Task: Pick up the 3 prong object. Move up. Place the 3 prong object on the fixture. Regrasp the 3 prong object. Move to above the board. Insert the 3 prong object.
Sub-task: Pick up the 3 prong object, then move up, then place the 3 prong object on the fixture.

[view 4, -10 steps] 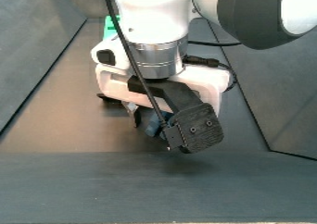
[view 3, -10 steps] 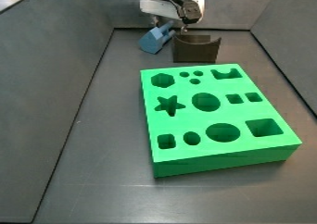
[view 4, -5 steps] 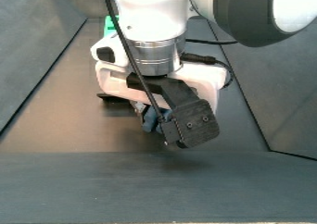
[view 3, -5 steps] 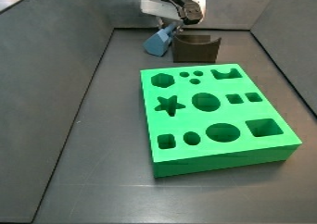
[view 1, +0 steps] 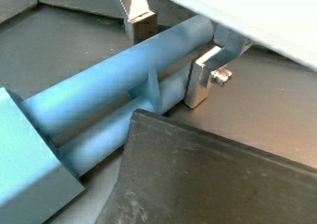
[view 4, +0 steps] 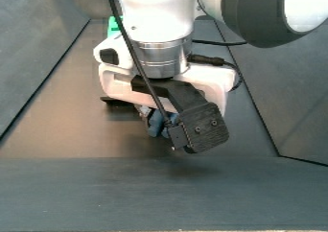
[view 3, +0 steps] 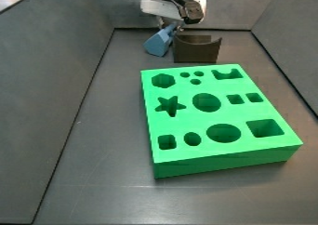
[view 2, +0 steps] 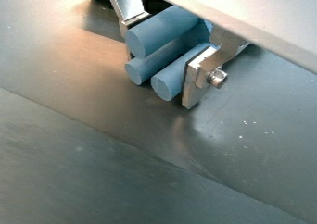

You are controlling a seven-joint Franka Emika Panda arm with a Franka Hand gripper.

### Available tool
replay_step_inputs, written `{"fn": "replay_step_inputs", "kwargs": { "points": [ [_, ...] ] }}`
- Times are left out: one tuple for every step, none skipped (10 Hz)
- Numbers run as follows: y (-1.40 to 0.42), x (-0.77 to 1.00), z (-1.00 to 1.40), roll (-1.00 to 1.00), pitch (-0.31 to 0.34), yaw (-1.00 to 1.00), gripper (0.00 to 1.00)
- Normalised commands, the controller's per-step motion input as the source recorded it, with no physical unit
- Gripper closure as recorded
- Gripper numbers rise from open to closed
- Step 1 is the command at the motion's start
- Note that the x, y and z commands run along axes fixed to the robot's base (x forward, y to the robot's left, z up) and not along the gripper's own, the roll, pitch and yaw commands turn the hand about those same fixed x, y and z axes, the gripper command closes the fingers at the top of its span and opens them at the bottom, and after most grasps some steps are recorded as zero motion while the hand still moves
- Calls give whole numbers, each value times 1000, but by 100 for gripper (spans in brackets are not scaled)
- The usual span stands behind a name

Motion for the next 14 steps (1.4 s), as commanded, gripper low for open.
{"fn": "replay_step_inputs", "kwargs": {
  "points": [
    [0, 0, 0, 0, 0, 0, 100],
    [0, 0, 833, 0, 0, 0, 100],
    [-40, -67, 754, -7, 23, -31, 100],
    [-41, -62, 639, 8, 4, -34, 100],
    [-30, -35, 441, 26, -5, -27, 100],
    [-20, -12, 287, 32, 8, -20, 100],
    [0, 0, 1000, 0, 0, 0, 100],
    [4, 0, 1000, 3, 14, 3, 100],
    [4, -9, 1000, 6, 28, 1, 100],
    [5, -10, 1000, 19, 37, -7, 100],
    [5, -12, 1000, 26, 42, -10, 100],
    [4, -16, 1000, 38, 47, -12, 100],
    [4, -18, 1000, 47, 53, -12, 100],
    [2, -16, 885, 56, 62, -12, 100]
  ]
}}
